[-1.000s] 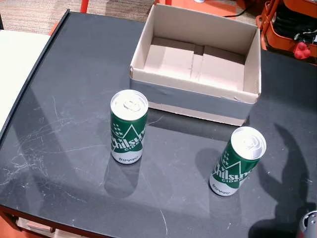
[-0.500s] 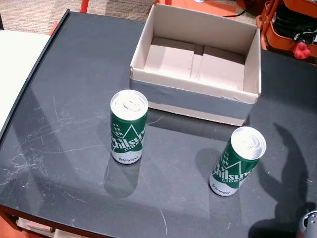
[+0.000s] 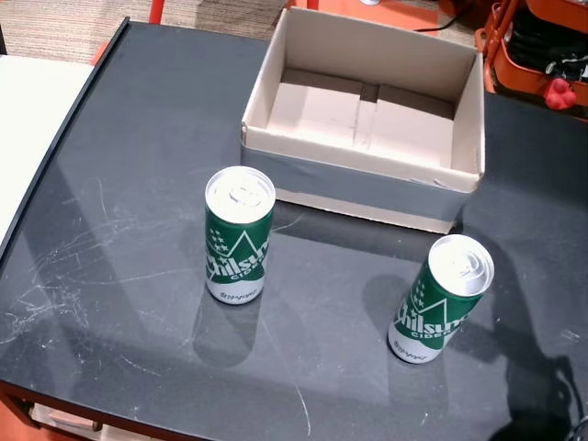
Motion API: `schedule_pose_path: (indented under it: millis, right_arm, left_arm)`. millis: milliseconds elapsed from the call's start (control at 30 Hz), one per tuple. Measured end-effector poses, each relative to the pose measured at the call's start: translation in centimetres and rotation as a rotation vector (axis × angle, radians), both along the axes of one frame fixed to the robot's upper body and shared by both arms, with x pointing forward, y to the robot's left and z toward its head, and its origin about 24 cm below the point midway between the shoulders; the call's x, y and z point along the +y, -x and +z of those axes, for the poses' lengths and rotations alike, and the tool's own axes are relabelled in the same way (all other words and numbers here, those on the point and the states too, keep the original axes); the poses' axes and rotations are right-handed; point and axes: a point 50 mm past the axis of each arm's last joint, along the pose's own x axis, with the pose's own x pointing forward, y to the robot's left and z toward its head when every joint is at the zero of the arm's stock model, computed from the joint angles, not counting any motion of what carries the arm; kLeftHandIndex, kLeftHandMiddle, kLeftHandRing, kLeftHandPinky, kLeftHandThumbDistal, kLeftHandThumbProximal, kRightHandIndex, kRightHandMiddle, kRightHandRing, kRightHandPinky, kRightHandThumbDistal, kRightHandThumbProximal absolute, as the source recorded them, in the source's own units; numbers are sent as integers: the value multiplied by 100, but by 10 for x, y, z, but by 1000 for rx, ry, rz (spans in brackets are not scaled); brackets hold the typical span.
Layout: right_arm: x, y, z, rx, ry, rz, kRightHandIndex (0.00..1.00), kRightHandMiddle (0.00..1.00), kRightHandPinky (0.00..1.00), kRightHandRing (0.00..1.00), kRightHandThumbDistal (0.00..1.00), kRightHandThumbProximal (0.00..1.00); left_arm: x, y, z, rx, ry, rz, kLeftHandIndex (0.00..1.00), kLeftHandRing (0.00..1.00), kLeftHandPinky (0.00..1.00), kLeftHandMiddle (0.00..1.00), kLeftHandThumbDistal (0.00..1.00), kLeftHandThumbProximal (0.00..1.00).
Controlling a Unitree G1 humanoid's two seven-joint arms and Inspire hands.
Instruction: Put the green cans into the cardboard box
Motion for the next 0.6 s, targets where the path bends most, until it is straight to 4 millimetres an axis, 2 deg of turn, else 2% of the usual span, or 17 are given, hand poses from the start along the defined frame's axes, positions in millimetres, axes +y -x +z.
schedule_pose_path:
  millis: [100, 200, 333, 533, 600]
  right_arm:
    - [6, -4, -2, 52, 27, 20, 49, 62, 80, 68, 93, 69]
    - [8, -7, 1, 59, 49, 25, 50, 61, 78, 68, 100, 68]
    - [7, -6, 3, 48, 28, 9, 50, 62, 78, 68, 100, 69]
    - [8, -2, -5, 77, 25, 15, 50, 62, 79, 67, 100, 71]
    - [8, -2, -4, 76, 21, 11, 54, 63, 78, 67, 100, 75]
  left_arm:
    - [0, 0, 0, 4, 3, 2, 95, 100, 100, 94, 0, 100]
    - [0, 0, -2, 11, 3, 8, 95, 100, 100, 94, 0, 100]
    - [0, -1, -3, 22, -4, 10, 93, 100, 100, 93, 0, 100]
    - [0, -2, -7, 35, 1, 9, 95, 100, 100, 95, 0, 100]
    - [0, -2, -7, 35, 0, 8, 96, 100, 100, 96, 0, 100]
